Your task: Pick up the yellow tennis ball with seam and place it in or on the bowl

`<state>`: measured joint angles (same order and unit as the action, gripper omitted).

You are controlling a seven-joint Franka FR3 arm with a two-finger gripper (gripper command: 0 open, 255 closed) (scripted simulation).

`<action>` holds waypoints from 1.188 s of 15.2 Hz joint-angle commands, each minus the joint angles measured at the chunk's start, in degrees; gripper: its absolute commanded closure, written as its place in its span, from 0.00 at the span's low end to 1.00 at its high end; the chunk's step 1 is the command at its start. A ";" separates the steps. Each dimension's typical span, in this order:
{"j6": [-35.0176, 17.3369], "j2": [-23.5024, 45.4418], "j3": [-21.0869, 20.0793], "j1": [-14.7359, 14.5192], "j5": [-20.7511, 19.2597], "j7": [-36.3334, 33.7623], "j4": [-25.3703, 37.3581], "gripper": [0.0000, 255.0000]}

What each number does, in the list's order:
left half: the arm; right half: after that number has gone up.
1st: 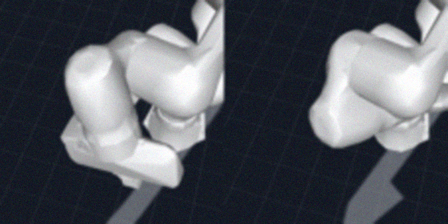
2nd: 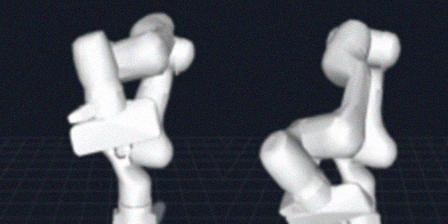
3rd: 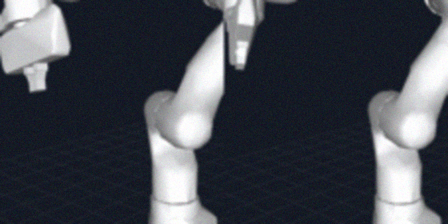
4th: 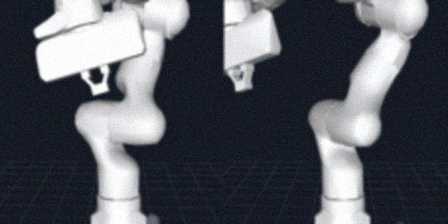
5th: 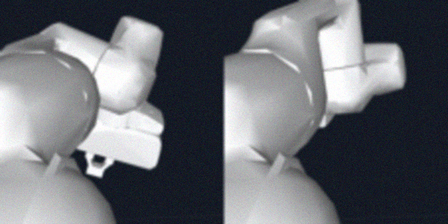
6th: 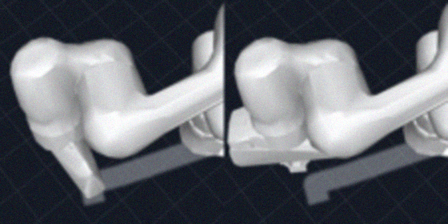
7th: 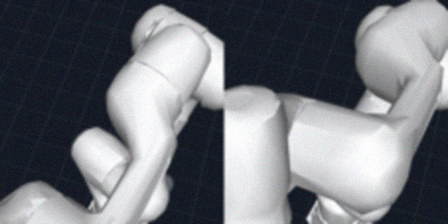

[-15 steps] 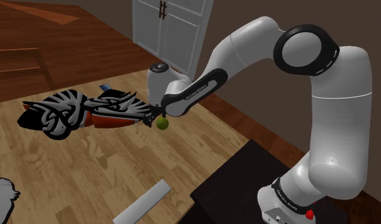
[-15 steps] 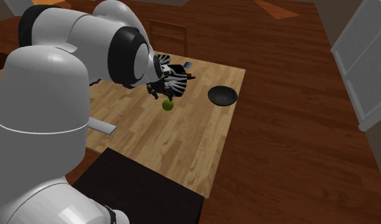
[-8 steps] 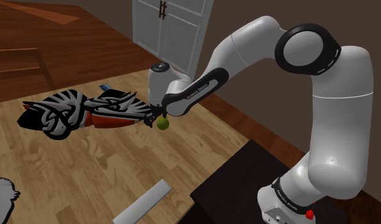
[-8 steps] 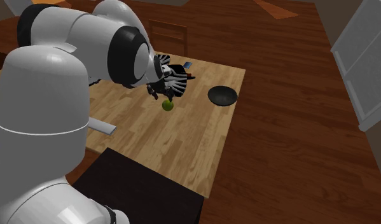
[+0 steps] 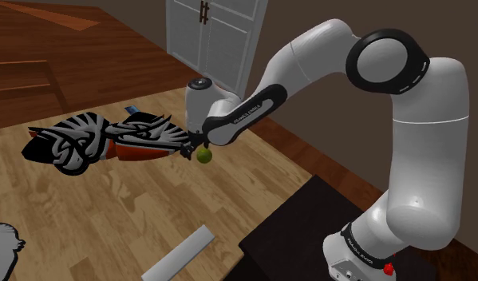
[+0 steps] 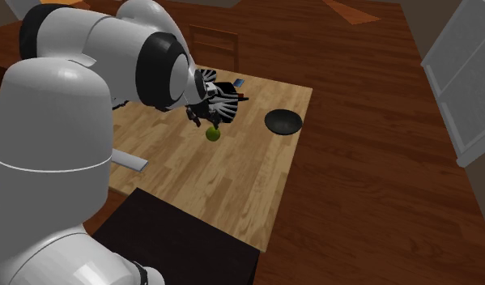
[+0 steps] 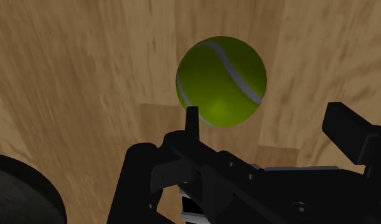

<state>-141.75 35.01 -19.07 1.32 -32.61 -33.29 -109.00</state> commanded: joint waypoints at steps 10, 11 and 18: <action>-2.58 -5.51 -2.83 3.74 4.10 1.72 -6.33 0.00; -8.23 -7.15 -3.55 6.44 5.60 1.79 -11.02 0.00; -13.67 -3.37 -1.27 5.75 3.43 -0.16 -11.48 0.00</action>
<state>-154.90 30.92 -20.79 7.34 -28.74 -33.17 -120.73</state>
